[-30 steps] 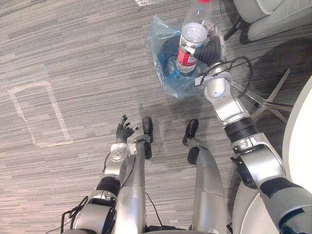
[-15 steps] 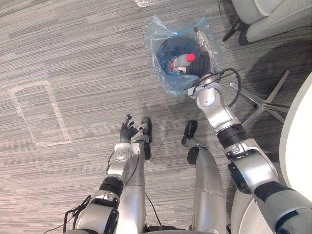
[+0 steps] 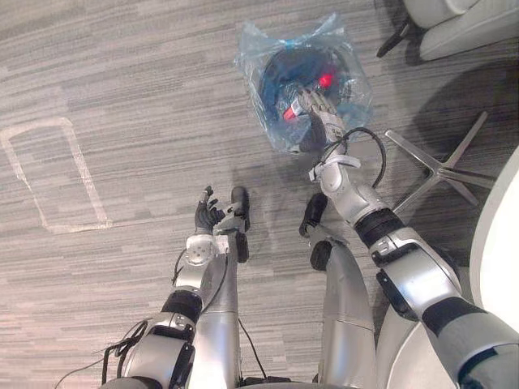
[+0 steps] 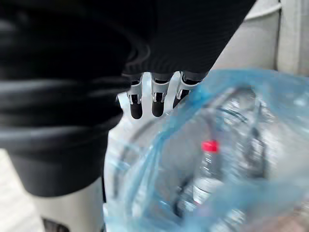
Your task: Gather rubbish on tea table into small bin, then transfer packed bag to large trash can.
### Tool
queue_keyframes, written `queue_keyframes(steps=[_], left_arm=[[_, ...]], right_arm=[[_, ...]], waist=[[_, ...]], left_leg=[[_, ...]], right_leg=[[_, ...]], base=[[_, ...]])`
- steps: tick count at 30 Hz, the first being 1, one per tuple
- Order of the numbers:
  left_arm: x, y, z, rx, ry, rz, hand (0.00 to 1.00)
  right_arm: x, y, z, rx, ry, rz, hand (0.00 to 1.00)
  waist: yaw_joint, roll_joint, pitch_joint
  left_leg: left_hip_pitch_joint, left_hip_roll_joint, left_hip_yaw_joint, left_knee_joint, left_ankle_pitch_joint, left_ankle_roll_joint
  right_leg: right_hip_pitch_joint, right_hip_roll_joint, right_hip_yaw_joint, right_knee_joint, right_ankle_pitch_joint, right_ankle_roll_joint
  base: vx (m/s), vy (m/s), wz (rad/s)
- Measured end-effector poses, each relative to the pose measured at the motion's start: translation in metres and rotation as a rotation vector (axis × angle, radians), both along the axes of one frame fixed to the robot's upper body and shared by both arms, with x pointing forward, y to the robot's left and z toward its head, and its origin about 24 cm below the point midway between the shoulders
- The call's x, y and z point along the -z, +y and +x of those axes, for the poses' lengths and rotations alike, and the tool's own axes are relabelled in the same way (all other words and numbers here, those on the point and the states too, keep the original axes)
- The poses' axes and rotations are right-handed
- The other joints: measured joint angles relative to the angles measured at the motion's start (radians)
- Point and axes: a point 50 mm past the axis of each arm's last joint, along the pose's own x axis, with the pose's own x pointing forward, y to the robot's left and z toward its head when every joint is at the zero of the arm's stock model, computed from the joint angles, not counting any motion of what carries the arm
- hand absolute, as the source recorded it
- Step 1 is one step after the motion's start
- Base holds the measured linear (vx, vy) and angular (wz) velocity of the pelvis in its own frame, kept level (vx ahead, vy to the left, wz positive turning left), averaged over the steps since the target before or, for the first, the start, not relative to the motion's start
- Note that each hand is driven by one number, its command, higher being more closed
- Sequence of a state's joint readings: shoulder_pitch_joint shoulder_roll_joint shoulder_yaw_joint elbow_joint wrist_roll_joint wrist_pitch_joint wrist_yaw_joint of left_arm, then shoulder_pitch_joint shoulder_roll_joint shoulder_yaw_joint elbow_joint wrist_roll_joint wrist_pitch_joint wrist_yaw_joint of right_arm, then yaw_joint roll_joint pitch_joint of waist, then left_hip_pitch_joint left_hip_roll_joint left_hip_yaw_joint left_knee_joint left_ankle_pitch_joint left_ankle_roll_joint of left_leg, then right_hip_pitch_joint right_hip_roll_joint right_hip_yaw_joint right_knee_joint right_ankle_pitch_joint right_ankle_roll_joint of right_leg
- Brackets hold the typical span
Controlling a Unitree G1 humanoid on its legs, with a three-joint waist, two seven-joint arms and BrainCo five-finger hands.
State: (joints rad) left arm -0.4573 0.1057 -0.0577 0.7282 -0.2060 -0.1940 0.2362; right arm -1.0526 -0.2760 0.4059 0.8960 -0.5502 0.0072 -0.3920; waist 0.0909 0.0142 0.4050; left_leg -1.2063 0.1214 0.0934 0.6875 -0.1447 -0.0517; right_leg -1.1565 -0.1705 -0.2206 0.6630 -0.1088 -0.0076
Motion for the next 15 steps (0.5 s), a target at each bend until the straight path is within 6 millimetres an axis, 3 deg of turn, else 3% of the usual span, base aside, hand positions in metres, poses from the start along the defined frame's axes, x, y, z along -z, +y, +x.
queue_keyframes(steps=[4,5,10,15], left_arm=[[-0.002,-0.001,0.001,-0.005,-0.015,-0.025,0.00],[-0.003,0.000,0.001,-0.008,-0.020,-0.036,0.00],[-0.004,-0.001,0.001,-0.015,-0.023,-0.068,0.00],[-0.005,-0.005,0.001,-0.013,-0.033,-0.085,0.00]], right_arm=[[0.000,-0.007,0.004,0.047,0.019,0.000,0.00],[-0.001,-0.009,0.006,0.066,0.023,0.000,1.00],[0.017,-0.023,0.008,0.141,0.109,0.010,1.00],[0.024,-0.015,0.007,0.122,0.140,0.019,1.00]], waist=[[0.000,0.000,0.000],[0.000,0.000,0.000],[0.004,0.000,0.000],[0.005,0.000,0.000]], left_leg=[[-0.037,-0.010,-0.009,-0.007,0.009,-0.005],[-0.055,-0.010,-0.009,-0.007,0.015,-0.006],[-0.089,-0.030,-0.041,-0.003,0.036,-0.018],[-0.086,-0.027,-0.056,-0.005,0.039,-0.024]], right_leg=[[-0.042,-0.019,-0.015,0.029,-0.012,-0.009],[-0.062,-0.023,-0.018,0.040,-0.015,-0.010],[-0.100,-0.037,-0.023,0.097,-0.050,-0.006],[-0.101,-0.034,-0.027,0.120,-0.070,-0.008]], base=[[0.00,-0.006,0.20],[-0.01,-0.013,0.16],[-0.01,-0.021,0.26],[-0.01,-0.025,0.11]])
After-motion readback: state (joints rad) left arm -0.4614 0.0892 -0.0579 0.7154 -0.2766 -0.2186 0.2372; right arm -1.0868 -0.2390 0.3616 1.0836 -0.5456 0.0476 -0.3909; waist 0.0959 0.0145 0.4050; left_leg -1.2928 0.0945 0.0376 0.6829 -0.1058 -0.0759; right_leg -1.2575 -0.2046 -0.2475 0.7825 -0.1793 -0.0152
